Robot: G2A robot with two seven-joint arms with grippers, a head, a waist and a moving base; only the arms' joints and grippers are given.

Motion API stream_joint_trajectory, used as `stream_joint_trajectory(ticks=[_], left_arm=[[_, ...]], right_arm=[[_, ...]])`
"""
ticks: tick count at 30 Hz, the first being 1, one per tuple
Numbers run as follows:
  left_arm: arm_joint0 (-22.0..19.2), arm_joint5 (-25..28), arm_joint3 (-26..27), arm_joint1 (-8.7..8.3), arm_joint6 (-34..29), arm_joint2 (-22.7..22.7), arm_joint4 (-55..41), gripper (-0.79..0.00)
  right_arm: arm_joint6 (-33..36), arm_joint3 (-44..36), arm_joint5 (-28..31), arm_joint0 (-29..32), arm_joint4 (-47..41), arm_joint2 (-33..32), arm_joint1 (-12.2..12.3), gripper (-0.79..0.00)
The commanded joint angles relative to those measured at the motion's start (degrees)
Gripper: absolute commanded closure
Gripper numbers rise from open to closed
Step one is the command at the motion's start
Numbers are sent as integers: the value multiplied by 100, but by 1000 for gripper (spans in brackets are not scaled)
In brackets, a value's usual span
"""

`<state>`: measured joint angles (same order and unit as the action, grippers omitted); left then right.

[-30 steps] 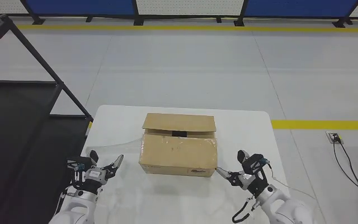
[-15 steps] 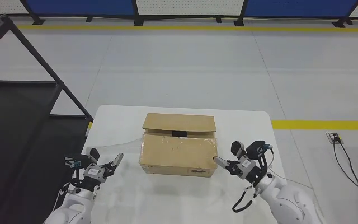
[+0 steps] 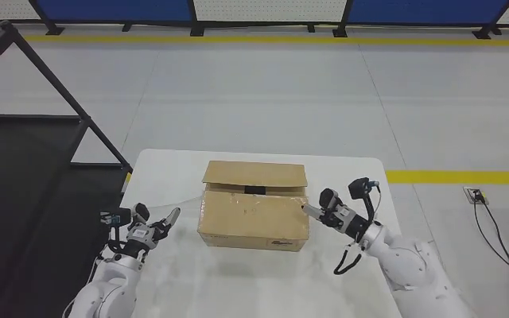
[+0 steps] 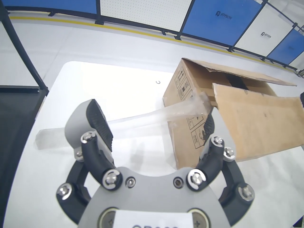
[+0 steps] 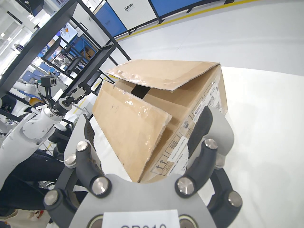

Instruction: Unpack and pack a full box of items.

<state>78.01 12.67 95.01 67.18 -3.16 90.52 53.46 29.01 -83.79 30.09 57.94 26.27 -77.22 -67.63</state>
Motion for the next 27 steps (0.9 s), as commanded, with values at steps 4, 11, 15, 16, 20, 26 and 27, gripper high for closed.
stream_joint_trajectory(ticks=[4,11,15,16,20,26,27], left_arm=[[21,125,-33,13,112,-25,-192,-785],[38,210,2,17,106,-50,-235,-785],[51,233,20,21,132,-68,-250,-785],[55,241,21,22,136,-74,-256,-785],[76,274,24,27,165,-99,-271,-785],[75,297,83,31,174,-147,-208,-785],[70,290,95,33,181,-150,-214,-785]], right_arm=[[492,705,615,-410,-803,145,-7,-785],[1074,1407,1384,-806,-1802,360,-13,-785],[1386,1717,1663,-1006,-2316,478,-15,-785],[1436,1774,1713,-1046,-2411,501,-14,-785],[1668,1931,1917,-1167,-2767,589,-7,-785],[2036,1966,2352,-1177,-3302,599,51,-785],[2094,1925,2424,-1155,-3404,609,66,-785]])
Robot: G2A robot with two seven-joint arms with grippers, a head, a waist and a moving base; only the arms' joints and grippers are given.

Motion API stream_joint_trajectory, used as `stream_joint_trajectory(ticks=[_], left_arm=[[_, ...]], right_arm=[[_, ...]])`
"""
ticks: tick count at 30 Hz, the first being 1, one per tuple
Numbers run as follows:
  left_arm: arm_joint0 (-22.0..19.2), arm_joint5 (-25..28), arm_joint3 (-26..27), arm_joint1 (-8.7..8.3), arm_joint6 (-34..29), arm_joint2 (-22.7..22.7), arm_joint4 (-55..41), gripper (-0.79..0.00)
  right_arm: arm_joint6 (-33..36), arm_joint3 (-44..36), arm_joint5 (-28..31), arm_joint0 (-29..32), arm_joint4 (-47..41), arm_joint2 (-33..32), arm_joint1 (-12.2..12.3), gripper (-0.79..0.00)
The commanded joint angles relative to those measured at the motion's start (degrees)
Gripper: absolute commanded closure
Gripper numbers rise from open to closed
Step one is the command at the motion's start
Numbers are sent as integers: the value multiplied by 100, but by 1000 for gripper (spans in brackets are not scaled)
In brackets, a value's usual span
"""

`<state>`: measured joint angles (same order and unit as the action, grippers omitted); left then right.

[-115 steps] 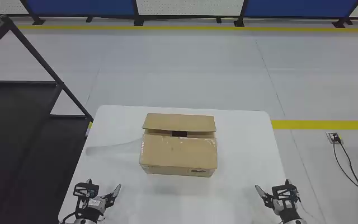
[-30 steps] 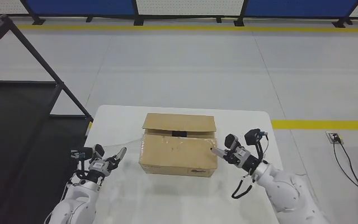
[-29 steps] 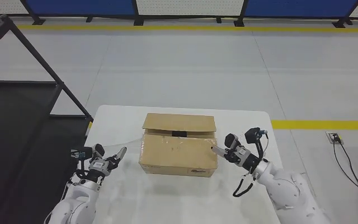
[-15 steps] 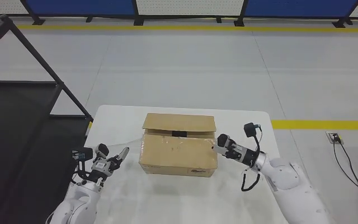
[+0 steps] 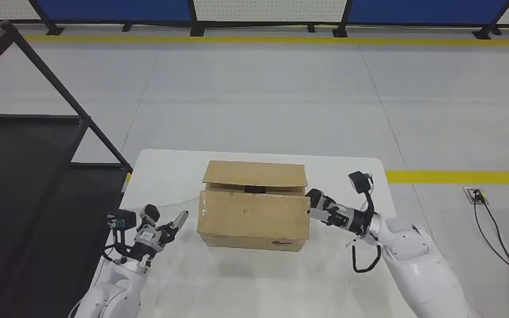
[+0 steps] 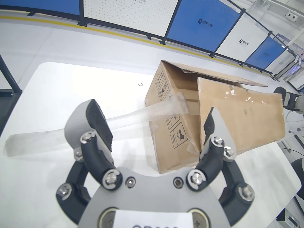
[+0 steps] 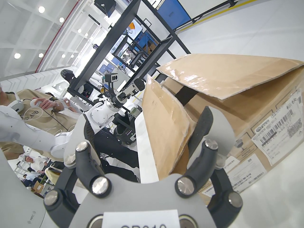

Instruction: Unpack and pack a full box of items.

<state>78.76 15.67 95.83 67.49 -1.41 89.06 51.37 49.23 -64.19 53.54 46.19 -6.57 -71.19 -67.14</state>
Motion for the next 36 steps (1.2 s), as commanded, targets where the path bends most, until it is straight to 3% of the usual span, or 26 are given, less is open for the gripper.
stream_joint_trajectory(ticks=[1,8,19,27,36], left_arm=[[-9,-20,19,3,3,-8,-7,-785],[-123,23,-5,18,-173,-17,-414,-785],[-248,120,33,16,-307,-99,-317,-785],[-159,981,33,-51,-590,-79,-80,-785],[99,1898,8,-169,-1001,195,54,-785]], right_arm=[[63,-101,88,47,-164,25,38,-785],[-274,-813,427,420,-149,239,353,-785],[-294,-1993,446,932,-44,373,972,-785],[-294,-2327,446,981,473,706,1354,-785],[-295,-2363,446,791,921,1241,1607,-785]])
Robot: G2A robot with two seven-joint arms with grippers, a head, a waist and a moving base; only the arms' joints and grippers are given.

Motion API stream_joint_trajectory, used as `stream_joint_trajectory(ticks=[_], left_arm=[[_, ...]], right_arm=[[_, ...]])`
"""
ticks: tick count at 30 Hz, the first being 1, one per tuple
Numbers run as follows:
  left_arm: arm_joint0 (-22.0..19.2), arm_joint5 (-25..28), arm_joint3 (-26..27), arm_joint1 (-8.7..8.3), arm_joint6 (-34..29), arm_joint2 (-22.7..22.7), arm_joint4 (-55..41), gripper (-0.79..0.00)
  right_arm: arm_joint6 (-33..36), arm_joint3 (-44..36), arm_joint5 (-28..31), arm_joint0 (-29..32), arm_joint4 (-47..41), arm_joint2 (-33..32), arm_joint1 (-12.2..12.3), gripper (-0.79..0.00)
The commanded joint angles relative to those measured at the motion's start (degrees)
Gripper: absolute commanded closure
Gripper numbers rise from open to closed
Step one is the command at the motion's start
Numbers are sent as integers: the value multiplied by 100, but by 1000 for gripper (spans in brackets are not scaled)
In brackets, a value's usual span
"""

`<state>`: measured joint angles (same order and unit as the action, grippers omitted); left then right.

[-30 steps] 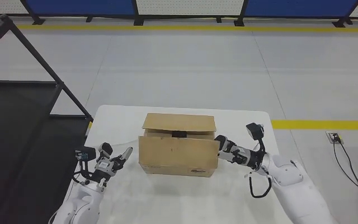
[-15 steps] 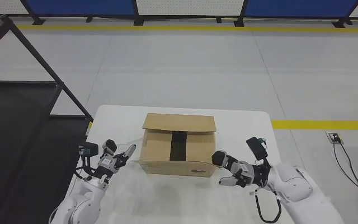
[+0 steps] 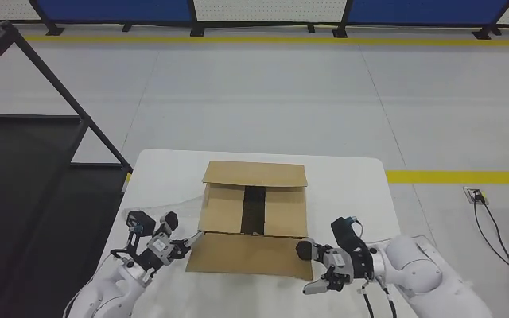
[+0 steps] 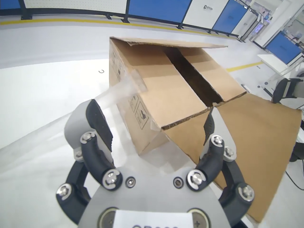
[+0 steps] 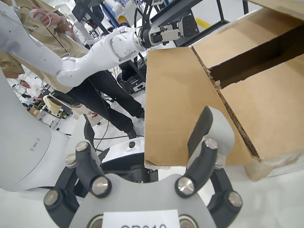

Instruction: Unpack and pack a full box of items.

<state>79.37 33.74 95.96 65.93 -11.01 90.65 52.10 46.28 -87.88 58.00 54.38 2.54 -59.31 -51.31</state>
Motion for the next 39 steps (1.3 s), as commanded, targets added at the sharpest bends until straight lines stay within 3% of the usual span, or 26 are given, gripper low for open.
stream_joint_trajectory(ticks=[1,13,16,18,20,32,39], left_arm=[[64,183,-7,-25,-95,59,-43,-785],[36,407,-157,-107,-688,2,-15,-785],[-3,384,-206,-119,-756,-28,18,-785],[-24,422,-260,-134,-937,-67,18,-785],[-24,422,-260,-134,-937,-67,18,-785],[-24,422,-260,-134,-937,-67,18,-785],[31,242,-146,-139,-797,-167,255,-785]], right_arm=[[0,11,0,-53,-9,88,42,-785],[86,598,-87,-612,-1153,682,115,-785],[231,821,-459,-850,-2024,758,90,-785],[429,970,-1115,-996,-2425,772,86,-785],[560,871,-1514,-1106,-2217,733,95,-785],[560,871,-1514,-1106,-2217,733,95,-785],[-253,1082,-2606,-1416,-2353,1001,-148,-785]])
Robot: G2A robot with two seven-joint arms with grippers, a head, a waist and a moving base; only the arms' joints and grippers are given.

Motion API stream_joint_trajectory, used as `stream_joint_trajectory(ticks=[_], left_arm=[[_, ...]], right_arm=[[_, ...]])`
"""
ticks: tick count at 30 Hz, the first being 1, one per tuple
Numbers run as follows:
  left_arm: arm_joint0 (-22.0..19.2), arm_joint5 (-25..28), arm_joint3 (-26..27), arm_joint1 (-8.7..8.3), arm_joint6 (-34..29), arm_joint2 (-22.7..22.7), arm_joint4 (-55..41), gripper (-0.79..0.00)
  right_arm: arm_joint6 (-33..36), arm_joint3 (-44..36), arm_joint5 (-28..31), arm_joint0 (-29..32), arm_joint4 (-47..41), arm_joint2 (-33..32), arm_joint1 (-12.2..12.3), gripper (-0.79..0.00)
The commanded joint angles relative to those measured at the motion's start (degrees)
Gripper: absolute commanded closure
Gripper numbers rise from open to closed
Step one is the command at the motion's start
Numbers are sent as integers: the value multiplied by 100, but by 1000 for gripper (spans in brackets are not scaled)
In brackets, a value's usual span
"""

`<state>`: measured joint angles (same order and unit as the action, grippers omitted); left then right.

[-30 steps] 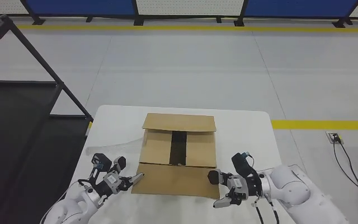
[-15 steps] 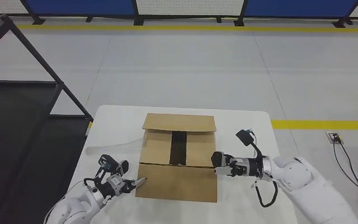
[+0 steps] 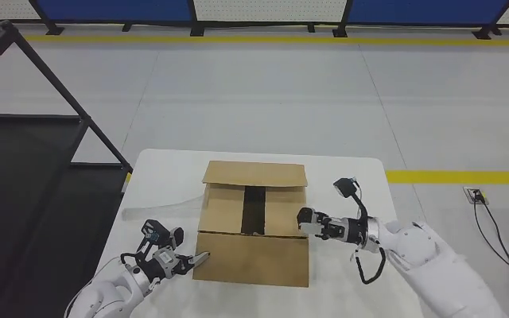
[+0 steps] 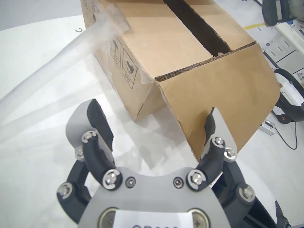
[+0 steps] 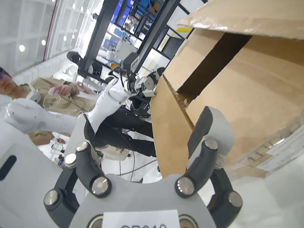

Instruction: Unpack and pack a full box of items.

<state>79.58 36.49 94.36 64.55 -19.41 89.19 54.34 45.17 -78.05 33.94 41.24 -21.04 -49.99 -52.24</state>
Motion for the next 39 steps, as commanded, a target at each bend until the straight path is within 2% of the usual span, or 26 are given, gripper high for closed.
stream_joint_trajectory(ticks=[1,9,13,29,33,39], left_arm=[[15,-49,25,-2,68,-35,49,-785],[76,-172,89,-11,294,-117,159,-785],[109,-186,105,-21,378,-124,189,-785],[135,-132,140,-52,606,-222,217,-785],[117,-144,141,-59,649,-258,268,-785],[108,-134,131,-63,657,-274,275,-785]], right_arm=[[-297,147,-350,-177,79,147,-109,-785],[-1008,474,-1130,-714,788,678,-487,-785],[-1286,652,-1247,-893,908,827,-654,-785],[-2217,1262,-1301,-1386,1229,853,-1115,-785],[-2082,1587,-1318,-1610,1043,857,-1245,-785],[-2082,1587,-1318,-1610,1043,857,-1245,-785]])
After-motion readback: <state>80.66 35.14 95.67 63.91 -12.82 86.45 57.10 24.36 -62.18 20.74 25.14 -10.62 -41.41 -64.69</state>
